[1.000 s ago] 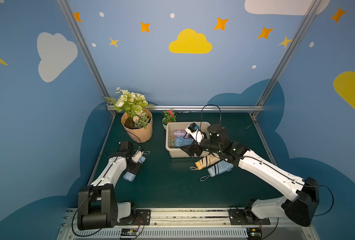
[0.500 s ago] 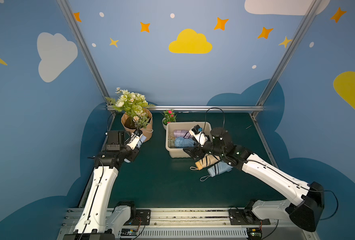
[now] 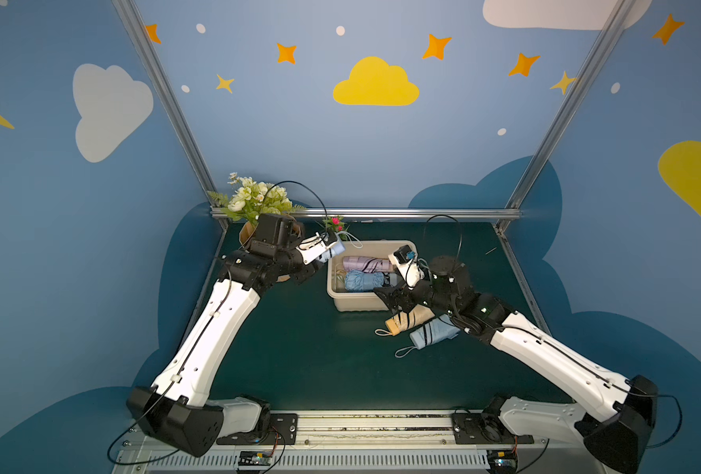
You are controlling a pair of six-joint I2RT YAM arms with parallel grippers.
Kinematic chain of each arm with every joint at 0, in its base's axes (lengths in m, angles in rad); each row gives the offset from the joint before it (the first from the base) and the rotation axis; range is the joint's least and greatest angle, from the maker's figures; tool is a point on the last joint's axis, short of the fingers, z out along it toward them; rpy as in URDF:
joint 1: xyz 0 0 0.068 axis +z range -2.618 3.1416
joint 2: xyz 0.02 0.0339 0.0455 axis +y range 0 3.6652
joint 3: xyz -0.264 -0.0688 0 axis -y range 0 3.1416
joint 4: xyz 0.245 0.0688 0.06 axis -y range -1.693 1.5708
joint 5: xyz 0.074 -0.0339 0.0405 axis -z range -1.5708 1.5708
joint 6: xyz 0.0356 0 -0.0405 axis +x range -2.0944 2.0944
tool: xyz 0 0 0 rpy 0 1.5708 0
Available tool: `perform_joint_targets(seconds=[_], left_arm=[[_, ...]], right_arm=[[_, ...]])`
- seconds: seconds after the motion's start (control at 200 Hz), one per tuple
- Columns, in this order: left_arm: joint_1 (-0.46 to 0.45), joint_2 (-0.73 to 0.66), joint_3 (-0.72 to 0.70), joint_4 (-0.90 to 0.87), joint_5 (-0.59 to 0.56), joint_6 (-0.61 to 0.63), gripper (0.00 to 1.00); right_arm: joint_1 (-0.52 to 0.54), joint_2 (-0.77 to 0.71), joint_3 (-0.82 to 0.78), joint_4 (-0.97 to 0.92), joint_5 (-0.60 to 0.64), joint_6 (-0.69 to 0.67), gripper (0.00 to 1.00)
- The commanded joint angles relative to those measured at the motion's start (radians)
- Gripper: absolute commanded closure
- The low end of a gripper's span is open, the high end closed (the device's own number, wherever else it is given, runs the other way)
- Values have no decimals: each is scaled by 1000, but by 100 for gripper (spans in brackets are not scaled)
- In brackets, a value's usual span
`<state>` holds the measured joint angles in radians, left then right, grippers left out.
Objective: Put the umbrella into the storage box
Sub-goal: Place the umbrella in the storage box.
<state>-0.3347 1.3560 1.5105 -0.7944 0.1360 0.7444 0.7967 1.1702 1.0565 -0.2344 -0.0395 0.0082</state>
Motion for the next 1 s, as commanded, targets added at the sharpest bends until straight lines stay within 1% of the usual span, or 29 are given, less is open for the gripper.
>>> perform_joint_targets(seconds=[0.0,0.085,0.155,0.26,0.405,0.546,0.681,0.771,0.996], left_arm=[[-55,87,105,-1,51,90,56],[-100,188,169,-29,39,142,56],[-133,265,204,-30,2,191,56],[-174,355,235,14,-71,239,58],[-195,466,264,52,-126,283,60],[-203,557,283,66,-134,297,59],[-212,615,306,70,-148,301,57],[-216,642,313,69,-146,299,52],[-217,679,322,77,-128,268,32]], right_arm=[[-15,-62,-32,-25,79,22,9],[-26,-102,-58,-35,115,27,9],[-34,-128,-71,-51,139,27,9],[-41,-163,-80,-79,163,31,9],[-46,-197,-83,-114,186,29,9],[-52,-213,-95,-120,194,28,8],[-56,-216,-101,-125,197,38,8],[-59,-220,-107,-128,199,44,8],[-62,-241,-116,-146,211,57,8]])
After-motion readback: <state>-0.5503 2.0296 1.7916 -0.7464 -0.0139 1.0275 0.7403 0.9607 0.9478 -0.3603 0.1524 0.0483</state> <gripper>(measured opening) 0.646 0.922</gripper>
